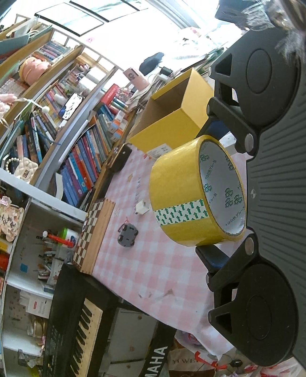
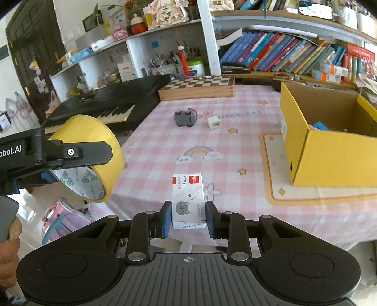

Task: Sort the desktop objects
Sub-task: 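Carry the tape roll with the left tool while the right tool carries the white box toward the yellow box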

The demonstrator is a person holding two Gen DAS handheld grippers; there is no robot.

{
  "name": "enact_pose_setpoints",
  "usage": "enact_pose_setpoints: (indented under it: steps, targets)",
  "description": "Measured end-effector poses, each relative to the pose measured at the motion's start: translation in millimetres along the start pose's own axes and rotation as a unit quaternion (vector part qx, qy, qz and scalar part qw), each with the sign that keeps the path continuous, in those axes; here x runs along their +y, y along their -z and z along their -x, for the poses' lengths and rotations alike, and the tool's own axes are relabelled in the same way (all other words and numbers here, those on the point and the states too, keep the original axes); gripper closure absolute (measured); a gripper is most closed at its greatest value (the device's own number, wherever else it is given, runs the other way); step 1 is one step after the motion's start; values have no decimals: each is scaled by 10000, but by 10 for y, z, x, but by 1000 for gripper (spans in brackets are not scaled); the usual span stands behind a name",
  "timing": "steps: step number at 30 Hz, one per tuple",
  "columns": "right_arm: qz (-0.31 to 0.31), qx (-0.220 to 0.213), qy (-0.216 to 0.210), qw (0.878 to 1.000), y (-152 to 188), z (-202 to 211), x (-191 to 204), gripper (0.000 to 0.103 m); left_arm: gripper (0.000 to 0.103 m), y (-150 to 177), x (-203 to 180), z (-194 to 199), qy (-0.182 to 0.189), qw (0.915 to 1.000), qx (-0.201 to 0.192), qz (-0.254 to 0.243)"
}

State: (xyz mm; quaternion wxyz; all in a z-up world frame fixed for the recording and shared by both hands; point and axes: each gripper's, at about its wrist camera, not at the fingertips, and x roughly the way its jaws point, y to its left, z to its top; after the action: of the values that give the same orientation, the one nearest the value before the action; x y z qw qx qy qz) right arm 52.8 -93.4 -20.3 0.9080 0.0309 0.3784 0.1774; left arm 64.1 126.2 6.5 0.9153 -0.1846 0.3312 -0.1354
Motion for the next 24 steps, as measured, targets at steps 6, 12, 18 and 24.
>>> enact_pose_setpoints:
  steps: [6, 12, 18, 24]
  targets:
    - [-198, -2, 139, 9997, 175, 135, 17, 73, 12, 111, -39, 38, 194, 9996, 193, -101]
    - [-405, 22, 320, 9987, 318, 249, -12, 73, 12, 189, -127, 21, 433, 9979, 381, -291]
    - [-670, 17, 551, 9962, 416, 347, -109, 73, 12, 244, -256, -73, 696, 9946, 596, -495]
    - [-894, 8, 804, 9927, 495, 435, -217, 73, 12, 274, -419, -194, 957, 9897, 797, -699]
